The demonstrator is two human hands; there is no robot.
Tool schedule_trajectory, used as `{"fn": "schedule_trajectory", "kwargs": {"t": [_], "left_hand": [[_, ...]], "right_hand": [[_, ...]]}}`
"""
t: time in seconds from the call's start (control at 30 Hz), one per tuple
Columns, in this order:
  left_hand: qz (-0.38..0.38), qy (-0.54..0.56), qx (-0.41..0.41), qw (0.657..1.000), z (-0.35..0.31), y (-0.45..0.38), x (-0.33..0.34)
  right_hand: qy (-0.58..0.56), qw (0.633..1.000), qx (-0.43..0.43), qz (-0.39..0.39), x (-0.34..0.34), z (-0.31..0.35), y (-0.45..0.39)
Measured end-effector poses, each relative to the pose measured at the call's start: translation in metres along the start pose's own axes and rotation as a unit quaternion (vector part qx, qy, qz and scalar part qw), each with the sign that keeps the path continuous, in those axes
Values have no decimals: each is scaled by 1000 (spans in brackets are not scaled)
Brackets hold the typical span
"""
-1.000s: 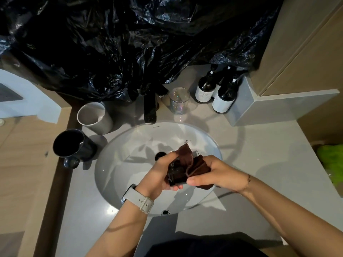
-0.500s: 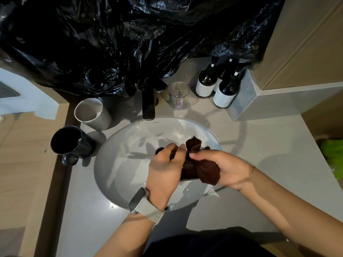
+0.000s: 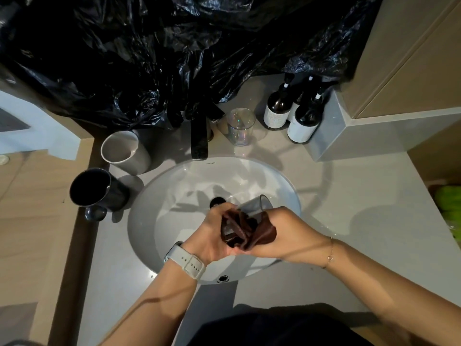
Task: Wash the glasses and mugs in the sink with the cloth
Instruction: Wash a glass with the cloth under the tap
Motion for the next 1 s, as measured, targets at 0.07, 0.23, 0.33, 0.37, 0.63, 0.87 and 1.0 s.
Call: {"fn": "schedule_trajectory", "kwargs": {"t": [0.07, 0.23, 0.33, 0.37, 0.63, 0.87, 1.0], "left_hand": [[-22, -11, 38, 999, -7, 4, 3], [-210, -184, 313, 908, -29, 16, -2], [-298, -303, 382, 821, -28, 26, -1], [-295, -310, 382, 819, -25, 24, -2], [-1, -24, 45, 999, 3, 2, -2], [-200, -265, 307, 892, -29, 27, -13], [-276, -529, 470, 650, -37, 42, -2]], "right_hand": [[-120, 992, 24, -10, -5, 4, 4], [-376, 898, 151, -173, -20, -13, 1], [-440, 845, 254, -169, -12, -27, -1], [-447, 843, 255, -160, -9, -29, -2], [-129, 991, 47, -3, 4, -17, 8], [-378, 917, 130, -5, 7, -19, 4], [-615, 748, 250, -5, 13, -33, 0]]}}
Point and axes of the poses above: each hand's wrist, its own y-axis away from the middle knuckle, its own x-axis out of the palm, z = x × y, the point moved 6 cm from there along -y, towards the middle knuckle, and after that the axes turned 15 degrees about -y, right-handed, at the moved point
